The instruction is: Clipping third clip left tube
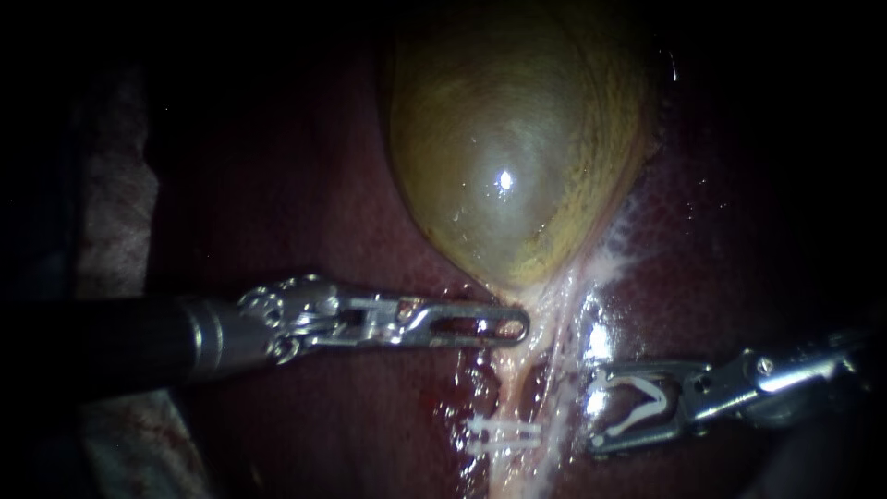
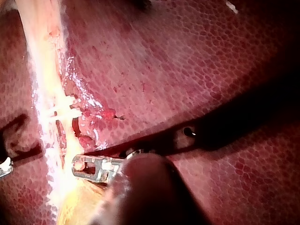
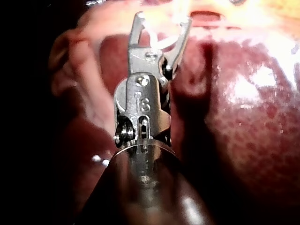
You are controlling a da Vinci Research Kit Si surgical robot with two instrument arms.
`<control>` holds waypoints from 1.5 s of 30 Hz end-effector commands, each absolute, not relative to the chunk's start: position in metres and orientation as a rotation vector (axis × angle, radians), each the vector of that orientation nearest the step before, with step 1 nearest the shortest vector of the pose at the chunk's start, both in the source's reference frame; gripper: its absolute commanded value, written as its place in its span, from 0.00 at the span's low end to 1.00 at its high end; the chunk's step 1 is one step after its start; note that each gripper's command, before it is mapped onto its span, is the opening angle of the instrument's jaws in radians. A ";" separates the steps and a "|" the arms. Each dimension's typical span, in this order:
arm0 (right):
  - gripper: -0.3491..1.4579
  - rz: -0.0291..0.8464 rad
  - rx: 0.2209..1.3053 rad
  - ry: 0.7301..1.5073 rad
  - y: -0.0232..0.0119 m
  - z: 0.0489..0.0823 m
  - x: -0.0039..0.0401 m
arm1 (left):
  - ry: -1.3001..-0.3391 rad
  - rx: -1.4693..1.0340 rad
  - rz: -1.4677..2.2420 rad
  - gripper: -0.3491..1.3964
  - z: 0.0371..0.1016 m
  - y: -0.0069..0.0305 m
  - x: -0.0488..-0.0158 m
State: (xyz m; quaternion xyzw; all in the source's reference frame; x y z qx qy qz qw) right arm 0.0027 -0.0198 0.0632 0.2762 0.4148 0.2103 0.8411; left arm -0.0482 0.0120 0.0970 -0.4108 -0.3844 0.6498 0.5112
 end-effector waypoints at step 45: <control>0.52 0.706 0.678 0.818 -0.0213 0.0673 0.0106 | -0.976 -0.970 1.554 0.00 0.0889 0.0101 -0.0438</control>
